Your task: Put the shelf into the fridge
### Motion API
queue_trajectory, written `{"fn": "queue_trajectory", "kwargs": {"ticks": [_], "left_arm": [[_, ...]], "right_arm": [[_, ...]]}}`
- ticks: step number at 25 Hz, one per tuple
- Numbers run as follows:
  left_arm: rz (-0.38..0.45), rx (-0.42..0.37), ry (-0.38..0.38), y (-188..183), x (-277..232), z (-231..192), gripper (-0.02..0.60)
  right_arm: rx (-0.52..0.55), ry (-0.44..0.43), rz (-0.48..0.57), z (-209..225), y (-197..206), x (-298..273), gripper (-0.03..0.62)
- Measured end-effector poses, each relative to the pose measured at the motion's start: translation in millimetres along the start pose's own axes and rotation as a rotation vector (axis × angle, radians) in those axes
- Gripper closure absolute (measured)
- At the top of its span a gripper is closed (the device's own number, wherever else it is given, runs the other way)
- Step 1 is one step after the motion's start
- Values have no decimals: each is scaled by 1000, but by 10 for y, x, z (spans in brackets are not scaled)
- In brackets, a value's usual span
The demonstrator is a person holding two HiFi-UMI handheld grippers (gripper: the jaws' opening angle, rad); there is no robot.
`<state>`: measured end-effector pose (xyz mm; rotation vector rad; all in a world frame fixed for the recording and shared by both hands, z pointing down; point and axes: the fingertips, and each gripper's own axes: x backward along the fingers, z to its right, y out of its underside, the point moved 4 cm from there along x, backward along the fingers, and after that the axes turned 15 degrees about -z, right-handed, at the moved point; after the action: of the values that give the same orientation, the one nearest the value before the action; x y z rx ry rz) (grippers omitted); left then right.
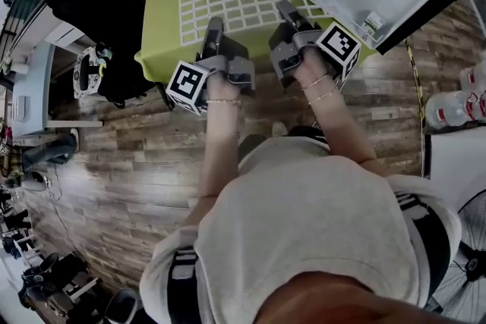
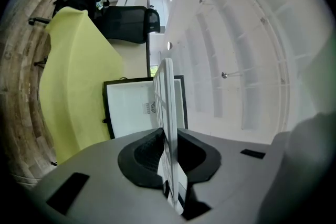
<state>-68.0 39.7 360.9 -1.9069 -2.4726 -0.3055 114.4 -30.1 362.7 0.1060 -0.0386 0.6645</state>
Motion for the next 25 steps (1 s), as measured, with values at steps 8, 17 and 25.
{"fn": "queue_trajectory", "kwargs": {"ticks": [8,17,25], "left_arm": [[-3,13,-15,-152,-251,-174,541],[-57,11,-23,-346,-675,-306,541],[-62,48,-36,-699,-1046,-487,541]], "right_arm": [[-12,20,-7,159,-157,-249,566],[-19,16,49,285,-404,-499,566],[-4,36,58,330,-570,-941,566]]}}
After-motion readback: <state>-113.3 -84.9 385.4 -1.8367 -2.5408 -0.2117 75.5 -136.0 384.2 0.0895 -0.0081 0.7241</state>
